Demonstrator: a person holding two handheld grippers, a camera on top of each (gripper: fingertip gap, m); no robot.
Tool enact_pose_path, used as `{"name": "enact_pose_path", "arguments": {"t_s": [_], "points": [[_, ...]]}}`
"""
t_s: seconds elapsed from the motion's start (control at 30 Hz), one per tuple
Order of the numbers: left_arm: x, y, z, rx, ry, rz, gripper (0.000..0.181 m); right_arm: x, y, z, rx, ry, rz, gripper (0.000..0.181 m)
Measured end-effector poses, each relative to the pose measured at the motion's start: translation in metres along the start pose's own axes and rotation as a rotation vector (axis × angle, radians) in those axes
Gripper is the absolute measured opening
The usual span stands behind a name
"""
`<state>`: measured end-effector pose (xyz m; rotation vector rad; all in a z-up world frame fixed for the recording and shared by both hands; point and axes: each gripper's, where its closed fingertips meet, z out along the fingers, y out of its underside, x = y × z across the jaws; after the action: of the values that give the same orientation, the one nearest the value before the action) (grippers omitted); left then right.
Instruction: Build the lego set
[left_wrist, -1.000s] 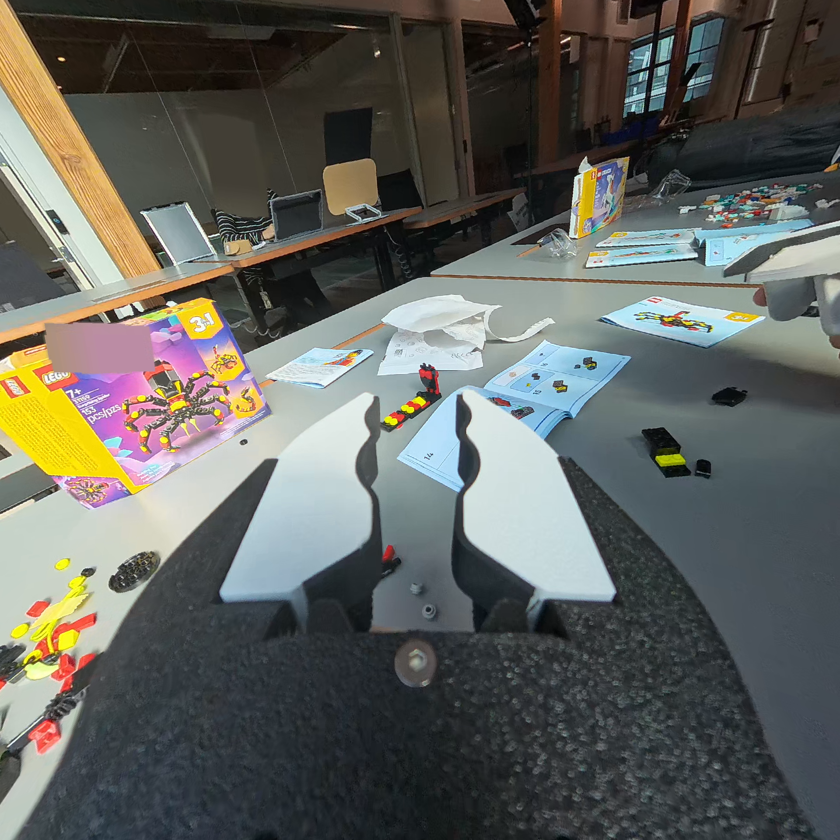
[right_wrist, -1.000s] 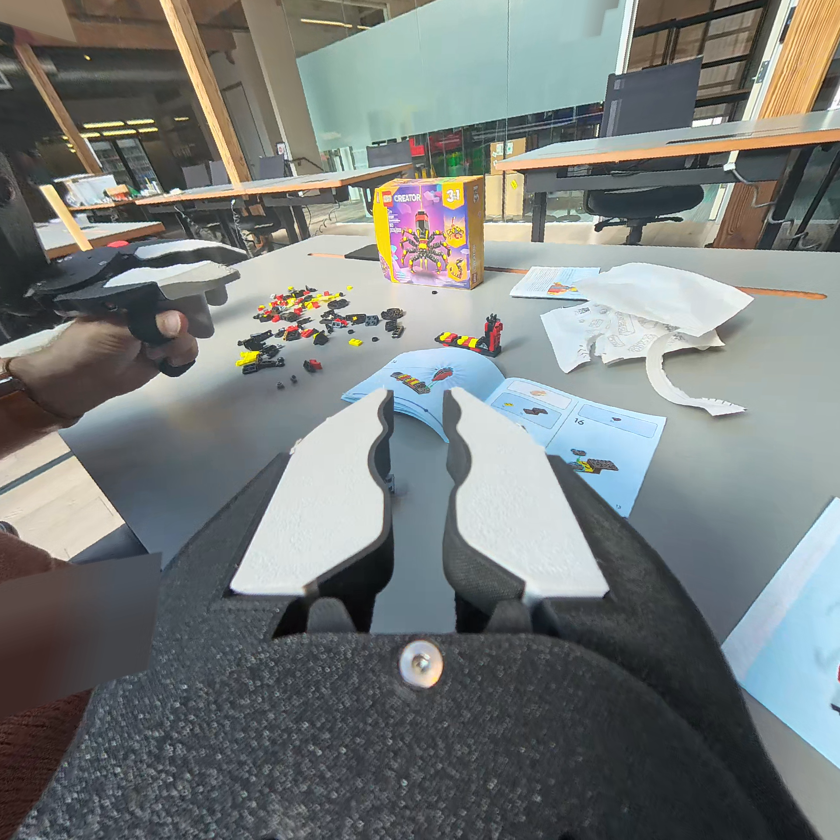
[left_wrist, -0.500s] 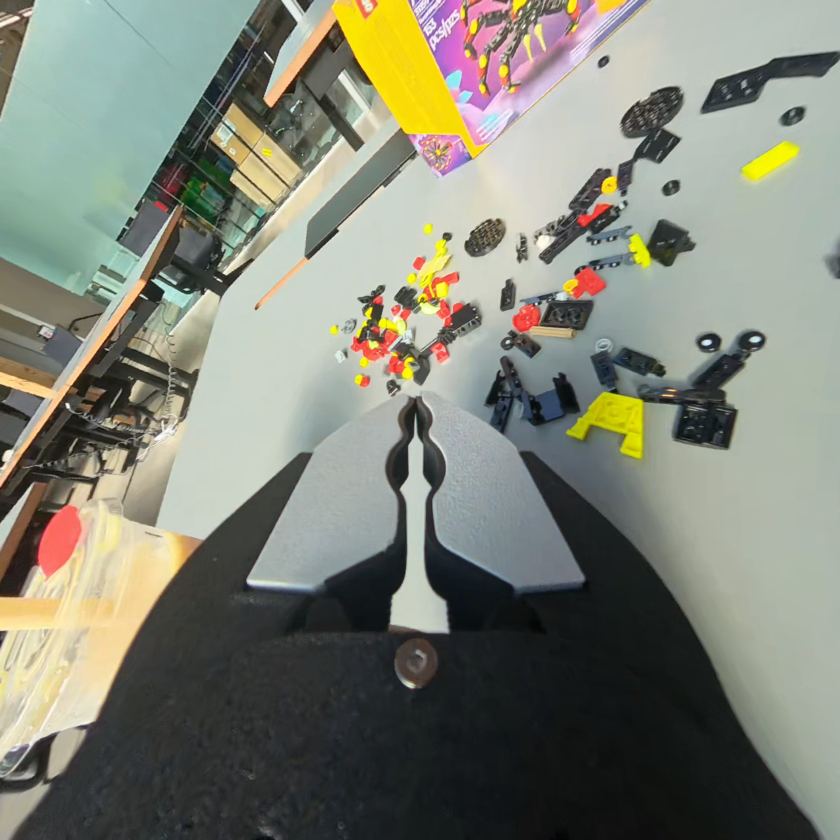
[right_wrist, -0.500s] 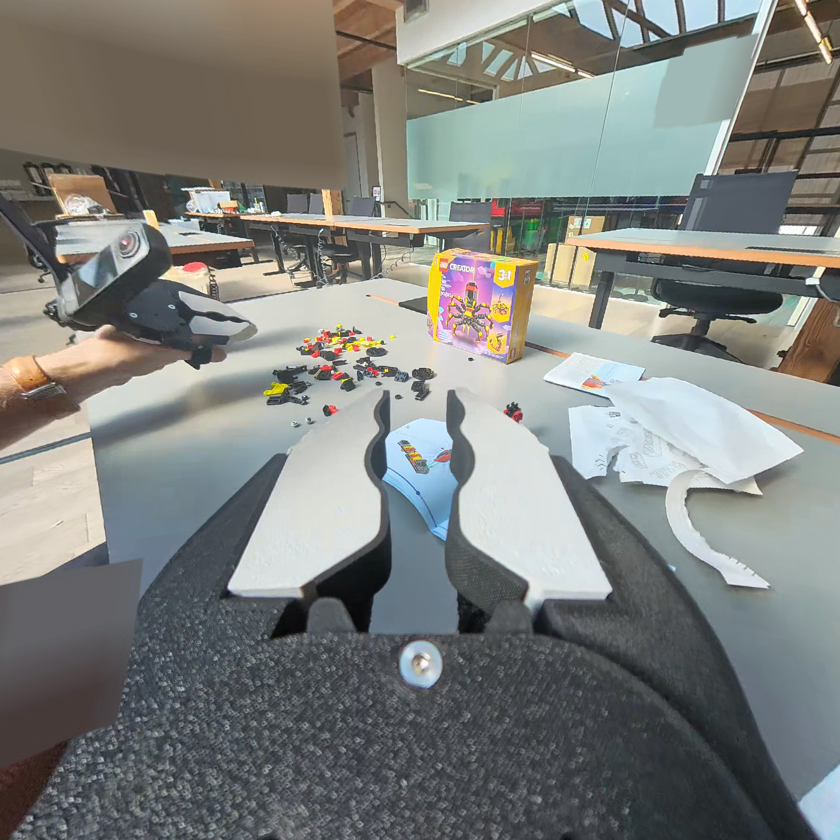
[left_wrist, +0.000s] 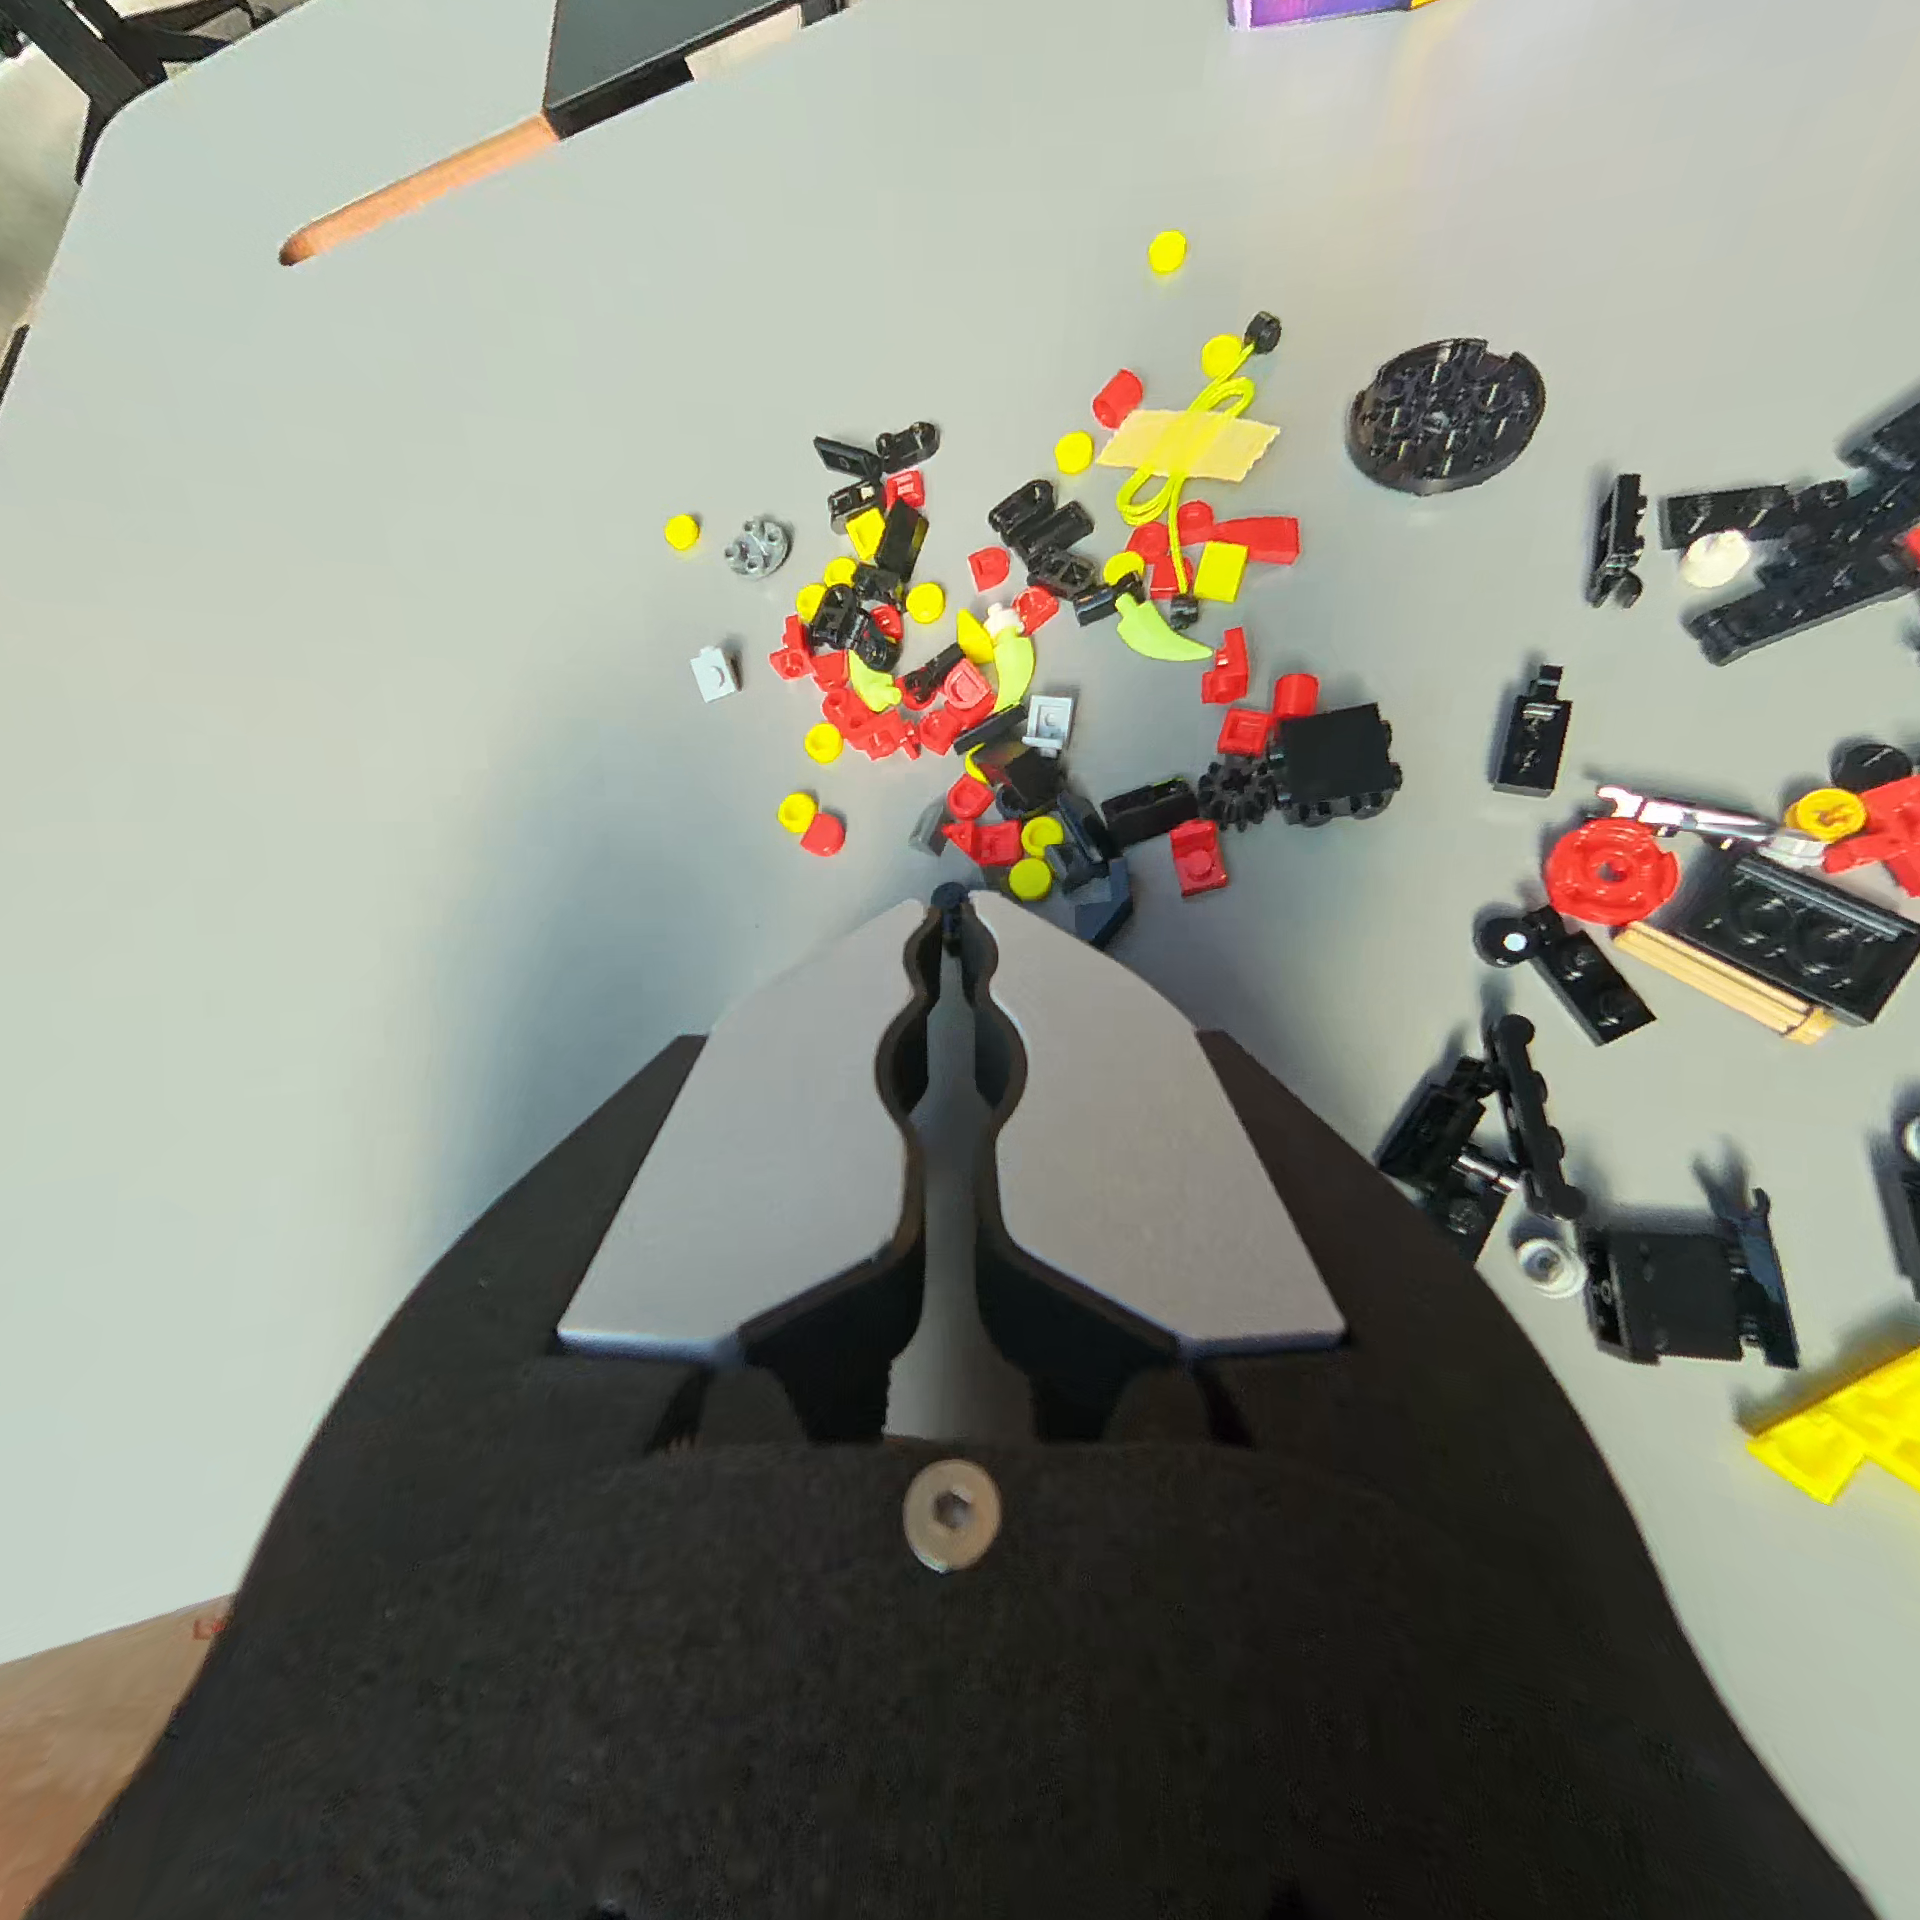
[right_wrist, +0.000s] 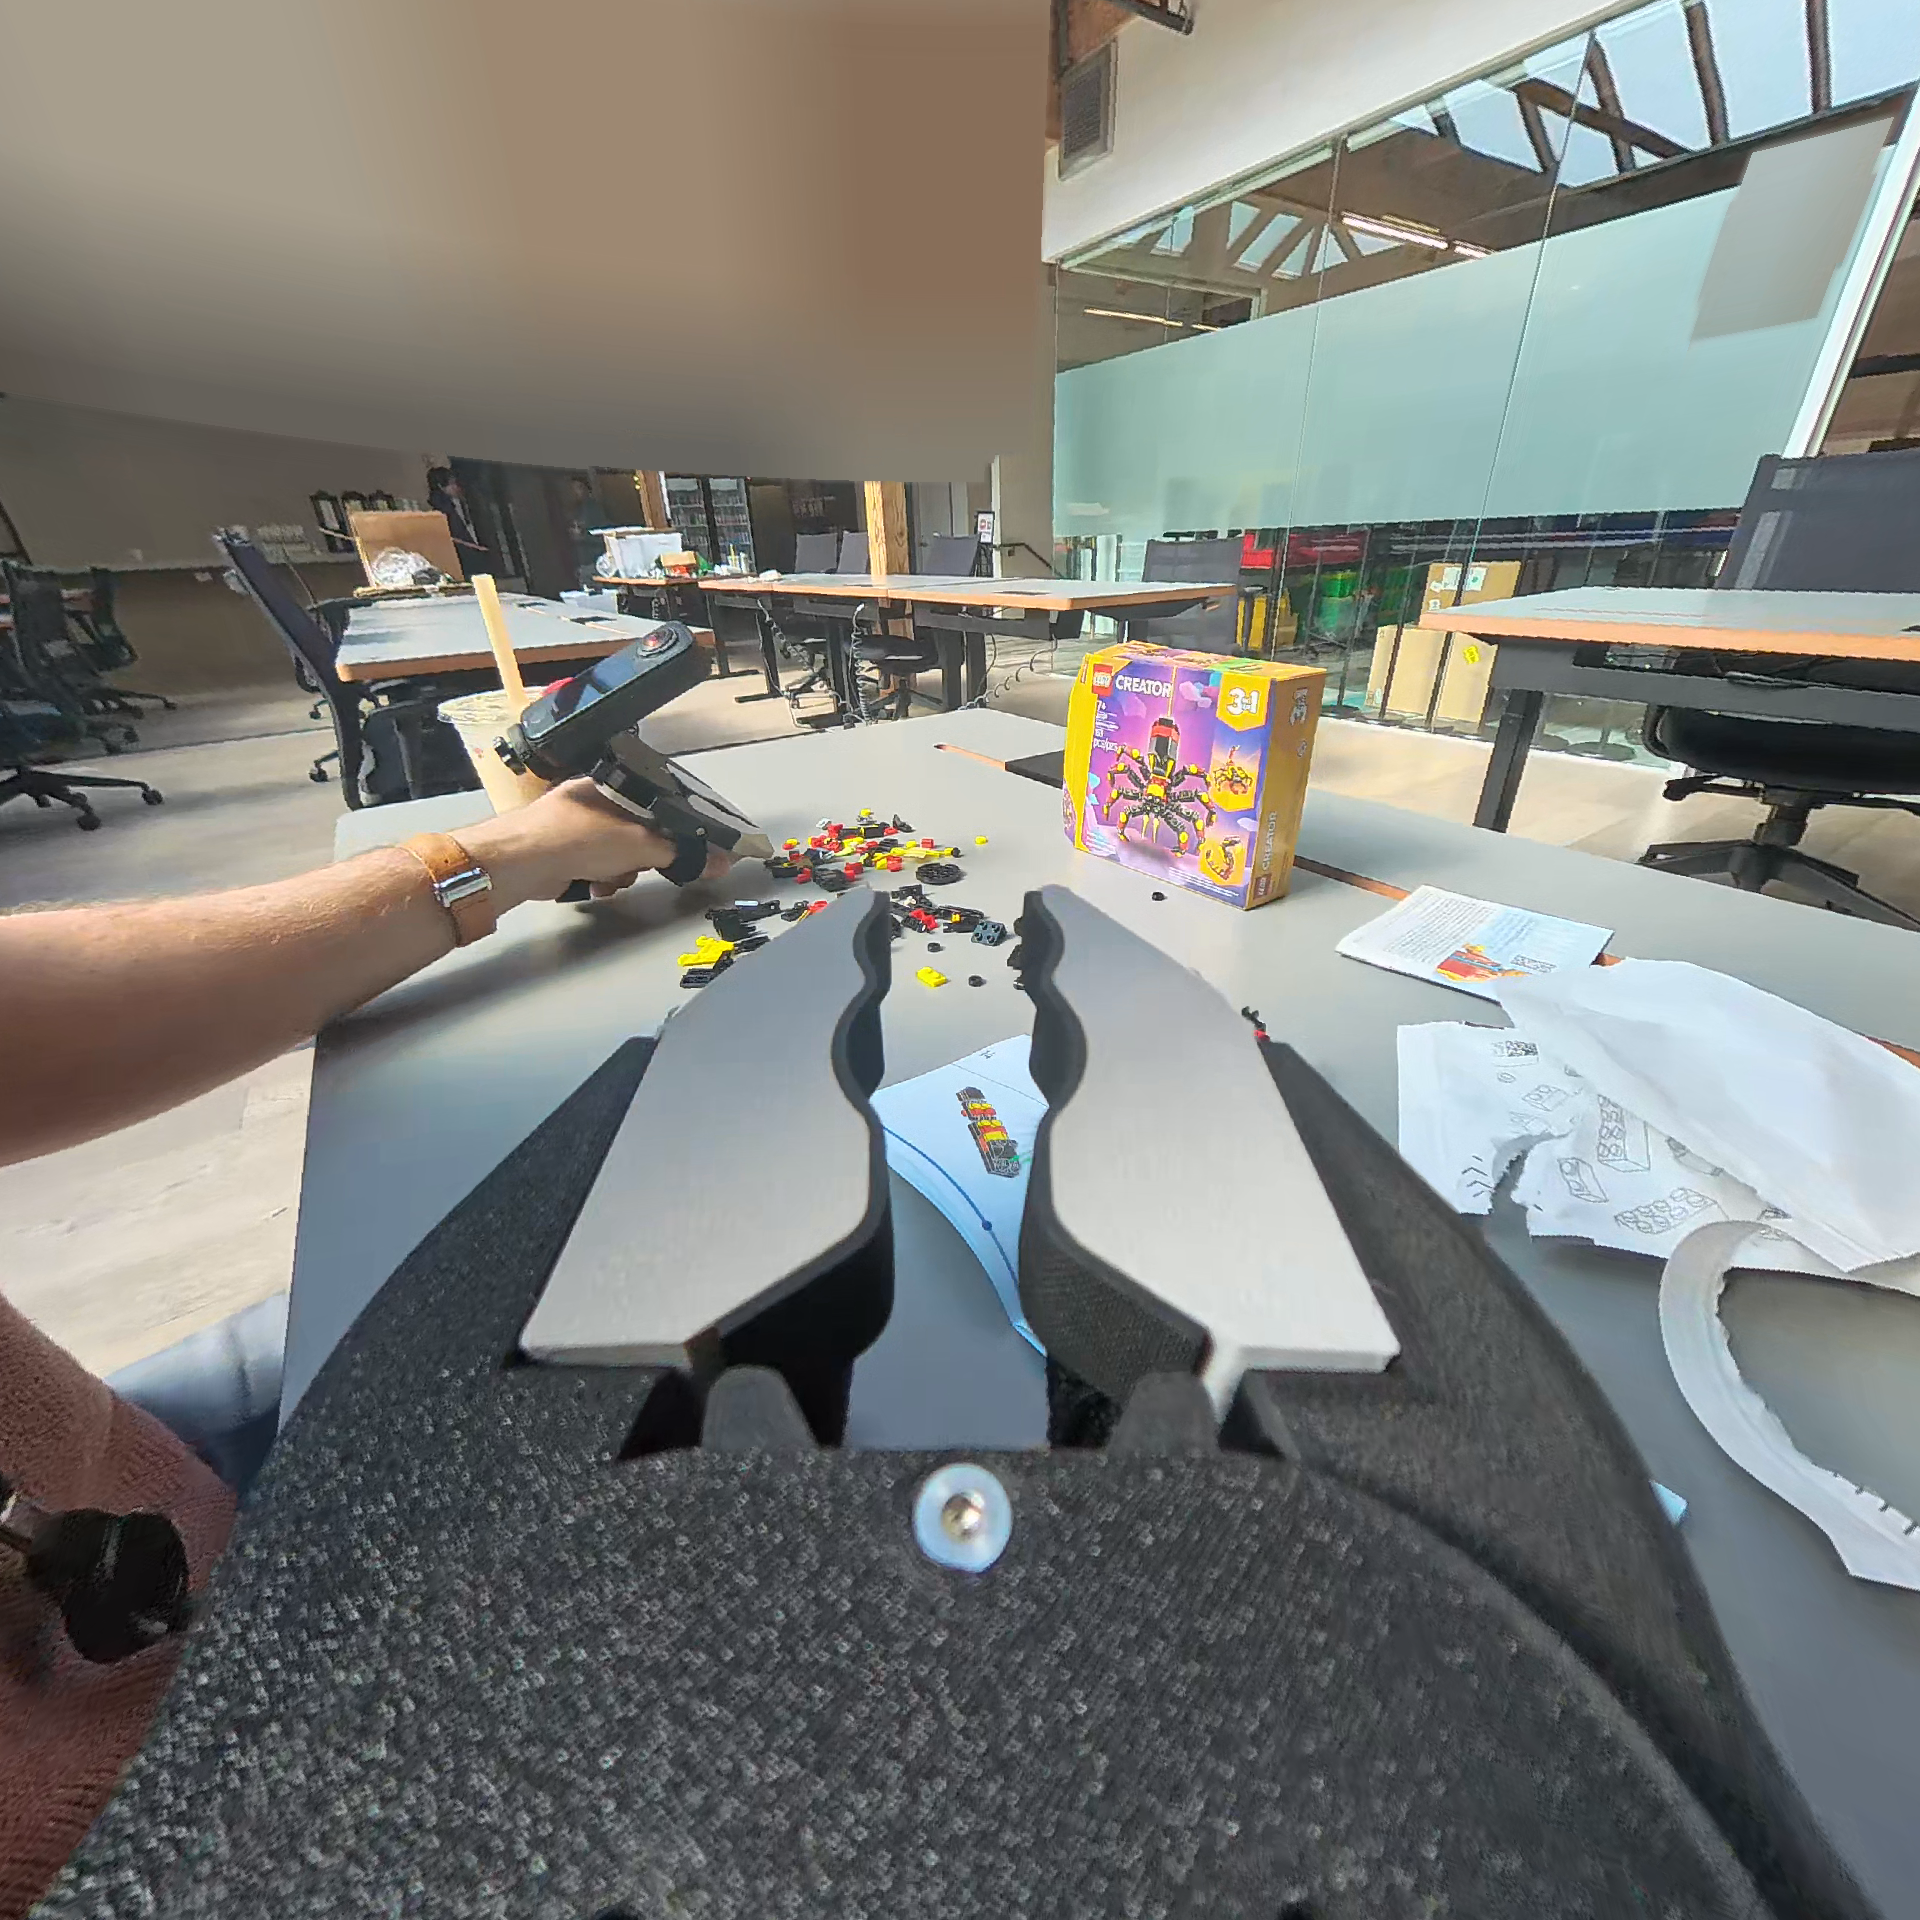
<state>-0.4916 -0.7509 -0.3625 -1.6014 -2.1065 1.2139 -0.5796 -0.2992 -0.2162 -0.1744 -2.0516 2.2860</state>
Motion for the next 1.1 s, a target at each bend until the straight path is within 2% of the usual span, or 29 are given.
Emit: {"name": "enact_pose_path", "arguments": {"t_s": [0.23, 0.47, 0.5, 0.67, 0.8, 0.9, 1.1], "points": [[0.002, 0.0, 0.006, -0.071, 0.044, -0.005, 0.018, 0.008, 0.002, -0.007, 0.005, 0.01, 0.031, 0.023], [0.0, 0.0, 0.012, -0.173, 0.077, 0.013, 0.012, 0.005, -0.001, -0.015, 0.017, 0.013, 0.023, 0.023], [-0.001, -0.002, 0.01, -0.17, 0.071, 0.012, 0.0, 0.006, -0.002, -0.017, 0.021, 0.017, 0.024, 0.023], [0.006, -0.022, -0.028, -0.068, 0.051, 0.064, 0.0, 0.005, -0.005, -0.027, 0.018, 0.039, 0.028, 0.023], [0.012, -0.027, -0.048, -0.022, 0.067, 0.103, 0.003, -0.003, -0.003, -0.036, -0.003, 0.053, 0.022, 0.023], [0.008, -0.015, -0.031, -0.068, 0.031, 0.189, 0.005, -0.011, 0.001, -0.04, -0.011, 0.056, 0.027, 0.023], [0.009, 0.007, 0.0, -0.198, 0.056, 0.214, 0.012, -0.021, 0.006, -0.044, -0.029, 0.065, 0.024, 0.023]]}}
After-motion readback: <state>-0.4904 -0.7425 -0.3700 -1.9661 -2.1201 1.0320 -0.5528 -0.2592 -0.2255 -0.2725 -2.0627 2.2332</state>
